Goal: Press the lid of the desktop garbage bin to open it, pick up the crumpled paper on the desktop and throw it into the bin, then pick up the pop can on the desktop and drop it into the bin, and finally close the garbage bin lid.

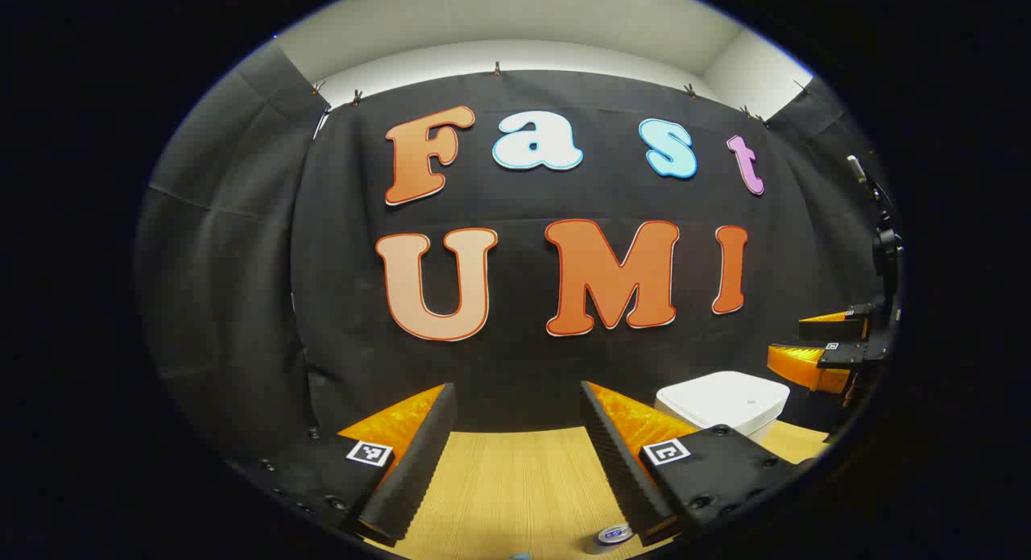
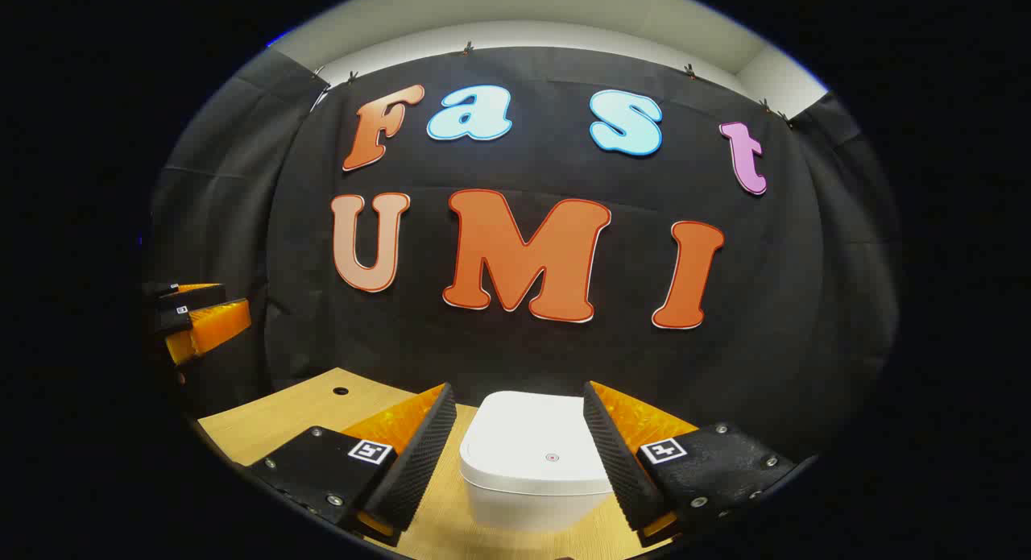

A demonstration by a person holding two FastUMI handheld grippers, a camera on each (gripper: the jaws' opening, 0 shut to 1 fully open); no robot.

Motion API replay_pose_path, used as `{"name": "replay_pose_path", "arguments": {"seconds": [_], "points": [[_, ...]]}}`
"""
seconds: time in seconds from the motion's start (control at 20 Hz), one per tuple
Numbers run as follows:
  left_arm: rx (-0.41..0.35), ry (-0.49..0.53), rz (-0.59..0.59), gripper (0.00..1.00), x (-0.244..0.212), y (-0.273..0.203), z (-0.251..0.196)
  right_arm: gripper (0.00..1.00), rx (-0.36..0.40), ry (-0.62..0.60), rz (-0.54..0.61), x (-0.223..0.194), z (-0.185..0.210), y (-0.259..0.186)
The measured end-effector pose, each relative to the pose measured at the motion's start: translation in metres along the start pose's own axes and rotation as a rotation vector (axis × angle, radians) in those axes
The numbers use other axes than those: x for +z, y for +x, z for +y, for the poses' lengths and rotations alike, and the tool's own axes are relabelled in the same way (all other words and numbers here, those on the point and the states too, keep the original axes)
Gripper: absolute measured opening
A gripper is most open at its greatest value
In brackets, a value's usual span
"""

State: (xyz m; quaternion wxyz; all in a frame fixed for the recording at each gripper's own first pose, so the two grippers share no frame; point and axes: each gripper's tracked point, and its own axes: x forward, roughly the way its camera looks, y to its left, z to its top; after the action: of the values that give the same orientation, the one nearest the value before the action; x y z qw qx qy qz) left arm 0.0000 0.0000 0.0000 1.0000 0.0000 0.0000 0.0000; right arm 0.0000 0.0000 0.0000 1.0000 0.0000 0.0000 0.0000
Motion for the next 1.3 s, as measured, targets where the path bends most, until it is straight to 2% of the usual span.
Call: {"name": "replay_pose_path", "arguments": {"seconds": [0.65,0.85,1.0,1.15,1.3], "points": [[-0.014,0.031,-0.01,0.97,0.005,-0.012,-0.012,0.96,-0.004,0.001,-0.002,0.001,-0.006,-0.01],[-0.018,0.032,-0.008,0.99,0.004,-0.017,-0.016,0.9,-0.014,0.008,0.021,-0.003,-0.013,-0.01],[-0.013,0.036,-0.003,0.99,0.004,-0.018,-0.016,0.77,-0.032,0.036,0.071,-0.014,-0.023,-0.006],[-0.003,0.038,0.005,0.99,0.001,-0.02,-0.016,0.65,-0.014,0.075,0.126,-0.031,-0.028,0.001],[0.009,0.043,0.022,0.99,-0.005,-0.02,-0.018,0.4,-0.018,0.065,0.168,-0.049,-0.038,0.011]]}}
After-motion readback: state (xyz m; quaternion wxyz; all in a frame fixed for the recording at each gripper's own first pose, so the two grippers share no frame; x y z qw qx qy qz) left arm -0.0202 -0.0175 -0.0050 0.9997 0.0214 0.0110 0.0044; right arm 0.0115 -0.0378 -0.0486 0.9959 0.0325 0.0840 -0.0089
